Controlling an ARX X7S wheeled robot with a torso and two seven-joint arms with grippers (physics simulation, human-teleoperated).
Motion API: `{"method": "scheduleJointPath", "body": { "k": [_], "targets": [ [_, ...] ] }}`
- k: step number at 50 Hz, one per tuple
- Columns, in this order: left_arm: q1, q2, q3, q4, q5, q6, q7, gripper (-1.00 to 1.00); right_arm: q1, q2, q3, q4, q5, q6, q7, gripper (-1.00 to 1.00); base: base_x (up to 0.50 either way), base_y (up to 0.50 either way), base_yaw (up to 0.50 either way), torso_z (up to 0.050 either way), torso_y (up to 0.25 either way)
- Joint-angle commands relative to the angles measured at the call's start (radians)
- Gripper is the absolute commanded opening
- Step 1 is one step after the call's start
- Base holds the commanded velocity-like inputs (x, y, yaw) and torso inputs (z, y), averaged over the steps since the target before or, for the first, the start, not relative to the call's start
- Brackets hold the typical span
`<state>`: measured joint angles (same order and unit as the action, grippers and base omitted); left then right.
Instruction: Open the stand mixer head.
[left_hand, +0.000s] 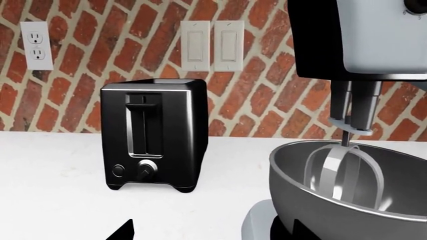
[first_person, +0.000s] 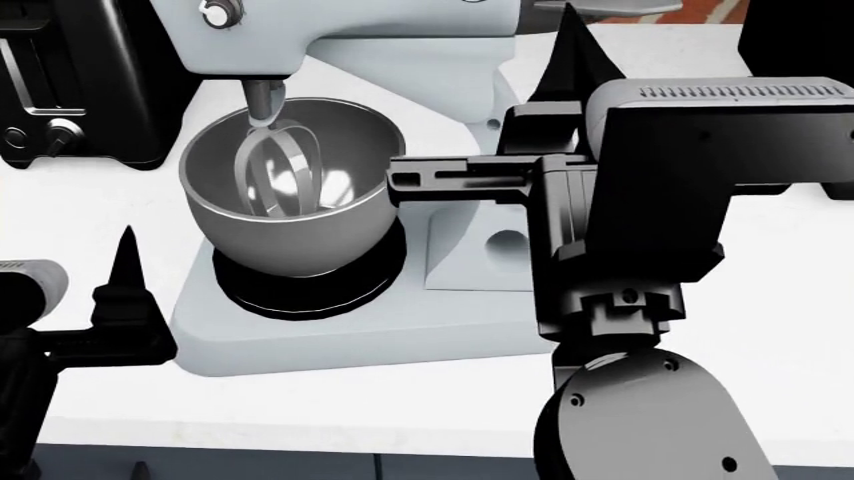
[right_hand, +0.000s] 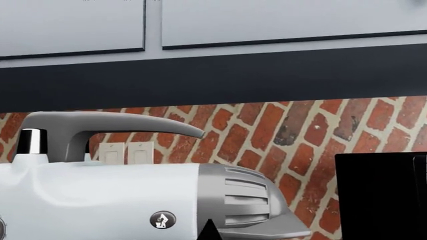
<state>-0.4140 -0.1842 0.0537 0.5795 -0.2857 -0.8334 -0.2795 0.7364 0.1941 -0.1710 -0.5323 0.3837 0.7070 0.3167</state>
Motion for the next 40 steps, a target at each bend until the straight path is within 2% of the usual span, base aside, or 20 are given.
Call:
{"method": "scheduleJointPath", "body": {
  "k": [1,12,40],
  "targets": [
    [0.016,0.016,-0.036,0.007,-0.003,0.046,0.013,1.0,0.006,-0.038,-0.035,0.011,-0.019,0.014,-0.031,-1.0,0.0,0.0,0.0,0.0,0.0],
    [0.013,0.013,-0.032,-0.003,-0.008,0.054,0.006,1.0,0.003,-0.053,-0.068,-0.002,-0.014,0.014,-0.016,-1.0,0.0,0.0,0.0,0.0,0.0],
    [0.025,0.001,-0.025,-0.016,-0.024,0.077,-0.004,1.0,0.059,-0.046,-0.103,0.191,-0.068,-0.117,-0.019,-1.0,0.0,0.0,0.0,0.0,0.0]
  ]
}}
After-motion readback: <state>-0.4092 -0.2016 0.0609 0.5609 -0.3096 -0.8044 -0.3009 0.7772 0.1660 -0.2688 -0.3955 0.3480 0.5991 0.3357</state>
